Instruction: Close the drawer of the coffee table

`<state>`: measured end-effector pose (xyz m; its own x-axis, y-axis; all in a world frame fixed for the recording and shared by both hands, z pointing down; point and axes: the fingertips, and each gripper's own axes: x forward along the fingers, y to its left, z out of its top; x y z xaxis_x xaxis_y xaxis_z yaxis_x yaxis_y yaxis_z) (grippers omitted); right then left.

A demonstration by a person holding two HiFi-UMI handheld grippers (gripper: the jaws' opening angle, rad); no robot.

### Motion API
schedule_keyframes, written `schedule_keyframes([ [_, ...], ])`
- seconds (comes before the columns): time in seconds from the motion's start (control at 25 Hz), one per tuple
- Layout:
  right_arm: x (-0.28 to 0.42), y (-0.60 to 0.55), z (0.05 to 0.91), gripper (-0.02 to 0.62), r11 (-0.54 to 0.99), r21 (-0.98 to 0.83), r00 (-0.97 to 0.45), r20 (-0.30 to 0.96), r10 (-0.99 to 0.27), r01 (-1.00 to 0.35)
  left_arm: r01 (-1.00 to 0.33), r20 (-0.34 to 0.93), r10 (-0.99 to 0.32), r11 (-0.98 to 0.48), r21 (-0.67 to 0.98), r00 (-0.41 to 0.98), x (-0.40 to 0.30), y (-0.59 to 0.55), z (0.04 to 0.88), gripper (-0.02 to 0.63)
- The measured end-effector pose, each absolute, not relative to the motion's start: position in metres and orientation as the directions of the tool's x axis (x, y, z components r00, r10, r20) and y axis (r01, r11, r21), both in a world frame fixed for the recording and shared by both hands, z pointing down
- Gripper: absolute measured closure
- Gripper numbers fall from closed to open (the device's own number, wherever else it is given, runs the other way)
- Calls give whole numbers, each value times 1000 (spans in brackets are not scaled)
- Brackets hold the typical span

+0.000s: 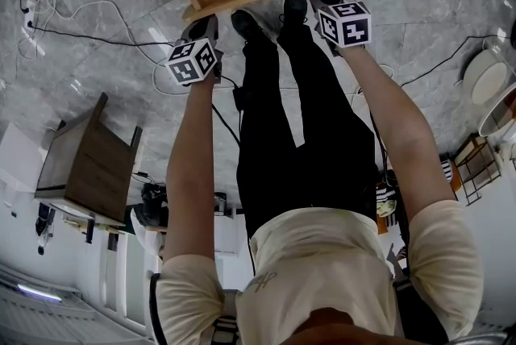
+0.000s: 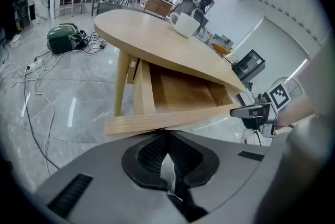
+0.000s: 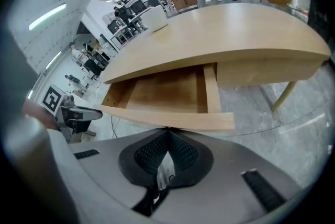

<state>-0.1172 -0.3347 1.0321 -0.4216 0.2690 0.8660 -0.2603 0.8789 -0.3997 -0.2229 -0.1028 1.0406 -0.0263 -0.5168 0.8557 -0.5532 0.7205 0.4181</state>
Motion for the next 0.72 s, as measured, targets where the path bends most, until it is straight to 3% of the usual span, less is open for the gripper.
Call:
schedule_keyframes([
  [0.72,-174,-360,1035,601,893,-384,-455,855,248,-234,-546,839,-538,727,416,-78,-284,-129,1042,601],
])
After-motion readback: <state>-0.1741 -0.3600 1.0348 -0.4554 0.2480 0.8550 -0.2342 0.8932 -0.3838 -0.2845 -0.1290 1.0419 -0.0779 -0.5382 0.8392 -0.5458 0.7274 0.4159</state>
